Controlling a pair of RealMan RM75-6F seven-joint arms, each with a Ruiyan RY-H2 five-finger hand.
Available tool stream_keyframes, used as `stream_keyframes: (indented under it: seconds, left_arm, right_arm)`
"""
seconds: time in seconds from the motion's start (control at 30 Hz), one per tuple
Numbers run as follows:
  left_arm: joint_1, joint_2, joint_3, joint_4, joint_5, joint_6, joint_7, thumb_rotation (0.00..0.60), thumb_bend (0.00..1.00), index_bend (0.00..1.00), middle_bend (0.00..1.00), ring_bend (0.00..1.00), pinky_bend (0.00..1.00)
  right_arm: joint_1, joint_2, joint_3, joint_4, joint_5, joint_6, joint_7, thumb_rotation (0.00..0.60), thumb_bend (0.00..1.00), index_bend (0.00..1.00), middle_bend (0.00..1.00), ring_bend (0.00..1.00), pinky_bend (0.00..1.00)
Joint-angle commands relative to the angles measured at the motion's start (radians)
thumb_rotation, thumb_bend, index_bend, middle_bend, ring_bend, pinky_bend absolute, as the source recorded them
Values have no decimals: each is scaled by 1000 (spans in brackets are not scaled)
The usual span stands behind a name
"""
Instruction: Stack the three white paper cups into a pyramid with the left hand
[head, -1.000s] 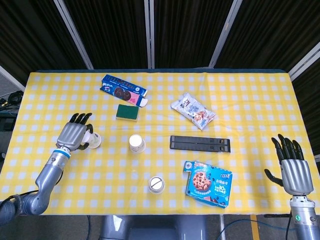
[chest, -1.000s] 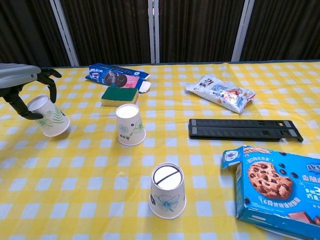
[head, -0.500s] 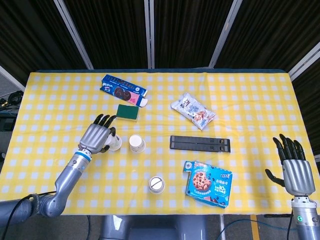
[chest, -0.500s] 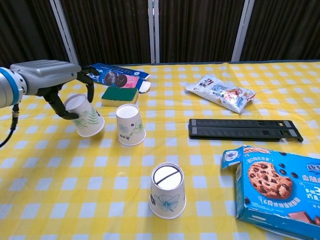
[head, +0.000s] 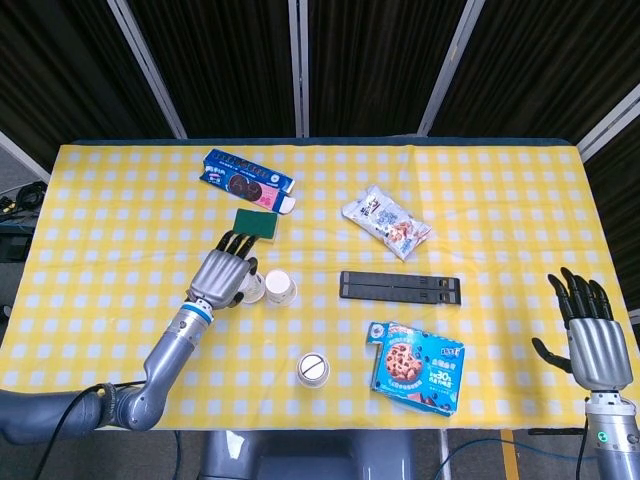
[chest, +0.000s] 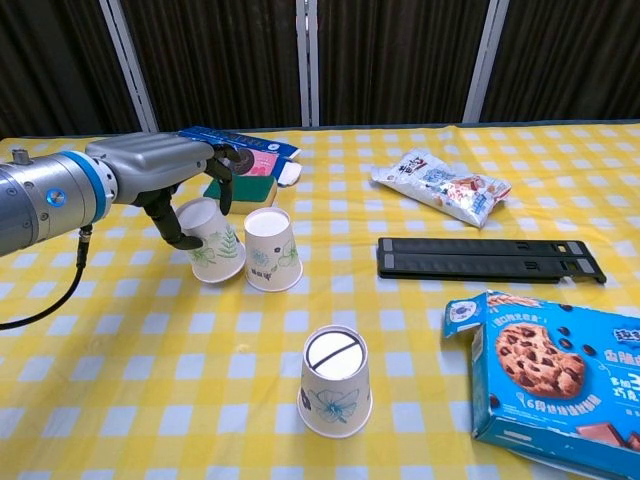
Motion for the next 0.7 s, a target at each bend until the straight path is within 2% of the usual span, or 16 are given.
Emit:
stream_keyframes:
  seconds: [0.03,0.13,0.2,0.37,0.47,0.57,0.63,0.7]
  left_arm:
    - [-1,-2,3,1,3,4,-1,600,307,191,0,0,0]
    - [5,4,9,-8,20,13,-21,600,299,63,0,0,0]
    - [11,12,15,-15,35,17,-33,600,296,28,0,0,0]
    - [27,32,23,-36,69,29,-72,600,295,15,0,0,0]
    - [38,50,34,-69,127,49,-94,600,294,15,0,0,0]
    - [55,92,64,-152,251,70,-132,600,216,12,0,0,0]
    - [61,104,77,-173,300,73,-149,600,127,10,0,0,0]
    - [61,106,84,-180,333,72,-157,600,103,15,0,0,0]
  right_arm:
    - [0,0,-1,0,-1,0,-1,600,102,25,0,0,0]
    - [0,-2,-2,-2,-4,1,-7,600,103,25,0,0,0]
    - [0,-3,-3,-3,-5,2,-11,600,102,25,0,0,0]
    - [-1,-2,-1,-6,-3,6,-15,600,103,27,0,0,0]
    - [-4,1,3,-9,-3,14,-12,600,103,27,0,0,0]
    - [-8,5,0,-17,-11,25,-13,600,102,27,0,0,0]
    - [-10,7,0,-20,-15,30,-14,600,102,27,0,0,0]
    - [-12,9,-1,-23,-18,35,-12,600,102,27,0,0,0]
